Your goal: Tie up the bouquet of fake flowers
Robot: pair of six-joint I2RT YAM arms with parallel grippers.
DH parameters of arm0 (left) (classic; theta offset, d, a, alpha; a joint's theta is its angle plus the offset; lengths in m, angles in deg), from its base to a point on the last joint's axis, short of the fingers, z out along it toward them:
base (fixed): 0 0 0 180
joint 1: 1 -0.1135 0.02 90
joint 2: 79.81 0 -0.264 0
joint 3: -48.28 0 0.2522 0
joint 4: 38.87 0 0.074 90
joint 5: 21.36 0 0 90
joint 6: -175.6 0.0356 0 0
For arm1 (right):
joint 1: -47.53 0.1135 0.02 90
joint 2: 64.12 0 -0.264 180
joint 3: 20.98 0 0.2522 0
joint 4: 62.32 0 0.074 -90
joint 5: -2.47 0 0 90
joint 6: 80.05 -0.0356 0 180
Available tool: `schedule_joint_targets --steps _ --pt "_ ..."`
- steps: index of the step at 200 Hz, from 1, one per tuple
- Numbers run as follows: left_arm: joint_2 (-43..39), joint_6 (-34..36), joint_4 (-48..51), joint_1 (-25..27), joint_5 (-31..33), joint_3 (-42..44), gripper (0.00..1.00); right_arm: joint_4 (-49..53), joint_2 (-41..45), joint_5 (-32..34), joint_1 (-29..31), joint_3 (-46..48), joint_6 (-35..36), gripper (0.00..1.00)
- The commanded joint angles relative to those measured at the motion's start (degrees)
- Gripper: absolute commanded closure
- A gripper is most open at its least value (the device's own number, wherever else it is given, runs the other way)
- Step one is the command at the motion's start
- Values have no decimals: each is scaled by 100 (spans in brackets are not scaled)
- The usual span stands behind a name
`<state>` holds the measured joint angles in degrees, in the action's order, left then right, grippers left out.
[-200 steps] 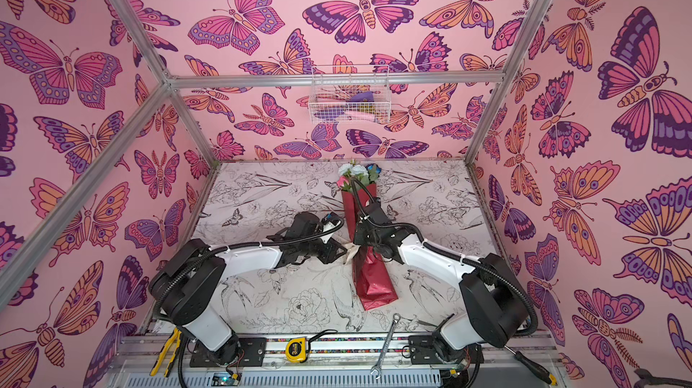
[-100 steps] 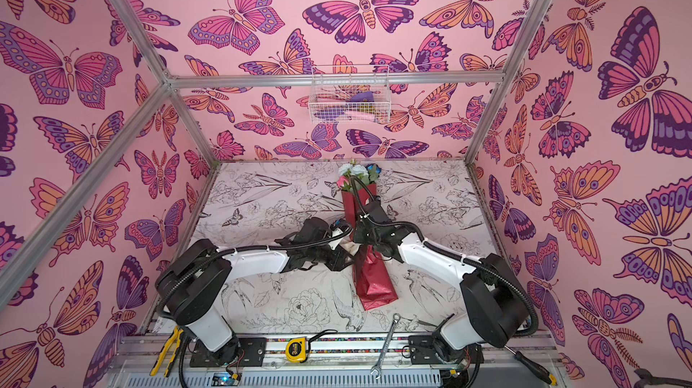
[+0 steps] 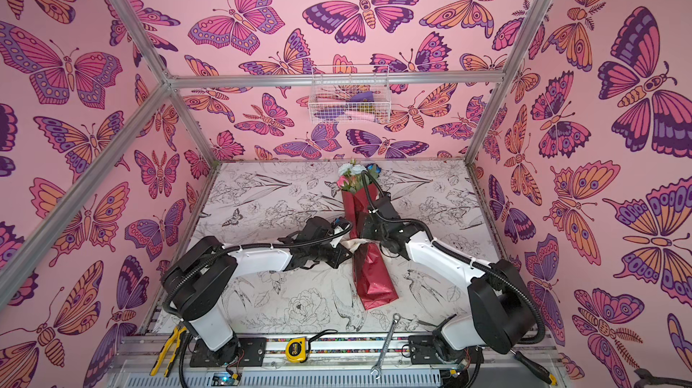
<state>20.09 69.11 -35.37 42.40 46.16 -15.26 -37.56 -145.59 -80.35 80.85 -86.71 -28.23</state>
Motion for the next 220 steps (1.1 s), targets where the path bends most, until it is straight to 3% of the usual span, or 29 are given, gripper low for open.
schedule_joint_targets --steps 1,92,220 --pt "73 -95 -10 -51 46 12 100 198 139 136 -149 -70 169 100" --pt "24 -354 -187 -181 -15 169 100 415 31 6 -458 88 265 100" --pt "196 -693 -195 -330 -81 451 100 878 -557 423 -967 -34 692 100"
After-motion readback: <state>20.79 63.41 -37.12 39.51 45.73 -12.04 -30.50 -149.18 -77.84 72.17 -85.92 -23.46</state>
